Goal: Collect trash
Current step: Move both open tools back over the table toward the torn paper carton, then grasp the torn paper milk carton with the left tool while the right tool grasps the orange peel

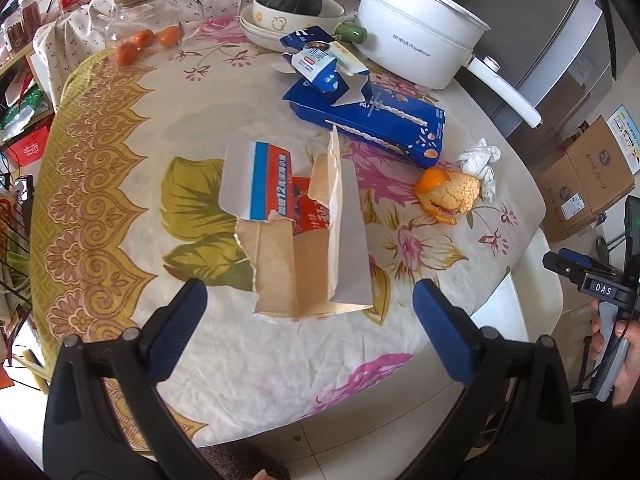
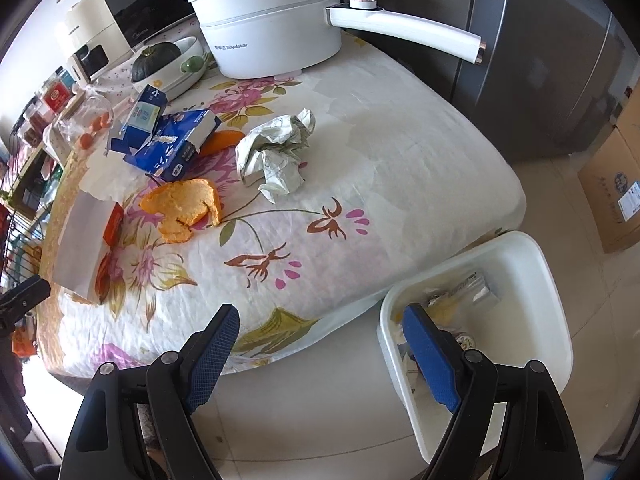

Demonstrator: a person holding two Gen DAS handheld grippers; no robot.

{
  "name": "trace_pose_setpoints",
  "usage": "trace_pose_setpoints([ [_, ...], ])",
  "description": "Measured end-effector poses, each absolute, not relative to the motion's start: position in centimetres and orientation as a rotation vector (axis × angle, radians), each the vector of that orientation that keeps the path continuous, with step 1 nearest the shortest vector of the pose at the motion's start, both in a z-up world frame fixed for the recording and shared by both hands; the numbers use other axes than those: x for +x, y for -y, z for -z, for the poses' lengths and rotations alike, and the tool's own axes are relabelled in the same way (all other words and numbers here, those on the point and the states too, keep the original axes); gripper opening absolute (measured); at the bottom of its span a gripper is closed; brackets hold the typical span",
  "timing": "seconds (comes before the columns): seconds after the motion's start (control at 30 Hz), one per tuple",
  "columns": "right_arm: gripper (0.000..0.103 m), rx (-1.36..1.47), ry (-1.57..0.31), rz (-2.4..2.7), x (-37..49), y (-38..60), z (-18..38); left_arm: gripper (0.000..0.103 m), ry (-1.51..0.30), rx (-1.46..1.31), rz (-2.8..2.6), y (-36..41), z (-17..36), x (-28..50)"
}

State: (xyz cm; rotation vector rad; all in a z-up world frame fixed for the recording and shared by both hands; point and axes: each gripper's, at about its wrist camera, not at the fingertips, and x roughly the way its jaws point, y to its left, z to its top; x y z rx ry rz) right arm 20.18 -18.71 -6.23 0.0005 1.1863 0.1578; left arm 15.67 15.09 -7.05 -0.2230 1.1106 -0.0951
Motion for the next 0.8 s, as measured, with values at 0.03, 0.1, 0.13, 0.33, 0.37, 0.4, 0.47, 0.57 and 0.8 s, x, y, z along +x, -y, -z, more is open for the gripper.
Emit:
trace_pose_setpoints([
  [0.03,0.085,0.0,-1.187,-0.16,20.4,18.4,6.3,0.102,-1.114,-0.231,0.093,-14.9,7.4,16.0],
  [0.1,0.085,0.003,-1.192,-0.165,20.8,17.9,6.5,0.102,-1.112,-0.237,0.082,-14.7,7.8,16.5],
  [0.13,0.085,0.004,-1.195,-0.168,21.0,17.6,6.7,0.102,-1.11,-0.24,0.074,-14.6,8.1,16.8],
  [0.33,0.085,0.001,-1.211,-0.191,21.7,15.9,7.3,0.102,-1.161,-0.199,0.048,-13.2,10.3,18.0],
  [0.37,0.085,-0.001,-1.213,-0.194,21.8,15.7,7.4,0.101,-1.163,-0.179,0.044,-12.9,10.5,18.1],
  [0.4,0.085,-0.003,-1.215,-0.197,21.9,15.4,7.5,0.1,-1.164,-0.158,0.038,-12.6,10.6,18.2],
  [0.47,0.085,-0.004,-1.218,-0.201,22.0,15.0,7.7,0.097,-1.163,-0.12,0.027,-12.2,10.9,18.4],
  [0.57,0.085,0.001,-1.219,-0.207,22.3,14.6,7.8,0.079,-1.167,-0.091,0.04,-11.8,11.1,18.6],
  [0.8,0.085,0.021,-1.193,-0.22,22.9,13.6,7.7,0.041,-1.131,-0.098,0.087,-12.1,10.0,18.1],
])
